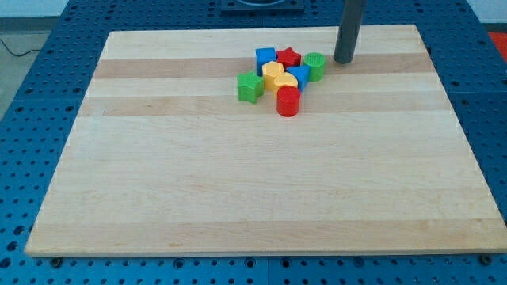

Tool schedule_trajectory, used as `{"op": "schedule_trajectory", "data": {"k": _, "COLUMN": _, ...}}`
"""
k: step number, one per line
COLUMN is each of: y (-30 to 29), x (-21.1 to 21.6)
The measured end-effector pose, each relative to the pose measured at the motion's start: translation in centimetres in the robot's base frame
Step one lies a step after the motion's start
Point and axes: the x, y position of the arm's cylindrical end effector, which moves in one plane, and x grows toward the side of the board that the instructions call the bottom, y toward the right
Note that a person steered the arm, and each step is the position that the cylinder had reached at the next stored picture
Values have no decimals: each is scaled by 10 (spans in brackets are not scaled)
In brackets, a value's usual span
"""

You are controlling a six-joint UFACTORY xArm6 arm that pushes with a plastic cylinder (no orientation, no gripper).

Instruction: Keep blue cube on top left to green star

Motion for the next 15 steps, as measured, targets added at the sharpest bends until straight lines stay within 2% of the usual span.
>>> {"op": "schedule_trajectory", "data": {"k": 3, "y": -51, "x": 20}}
{"op": "schedule_trajectory", "data": {"k": 4, "y": -47, "x": 20}}
{"op": "schedule_trajectory", "data": {"k": 5, "y": -17, "x": 21}}
{"op": "schedule_trajectory", "data": {"k": 7, "y": 22, "x": -11}}
{"op": "schedule_trajectory", "data": {"k": 8, "y": 23, "x": -30}}
{"op": "schedule_trajectory", "data": {"k": 10, "y": -64, "x": -41}}
{"op": "schedule_trajectory", "data": {"k": 11, "y": -97, "x": -29}}
{"op": "schedule_trajectory", "data": {"k": 13, "y": -143, "x": 11}}
{"op": "schedule_trajectory", "data": {"k": 15, "y": -155, "x": -4}}
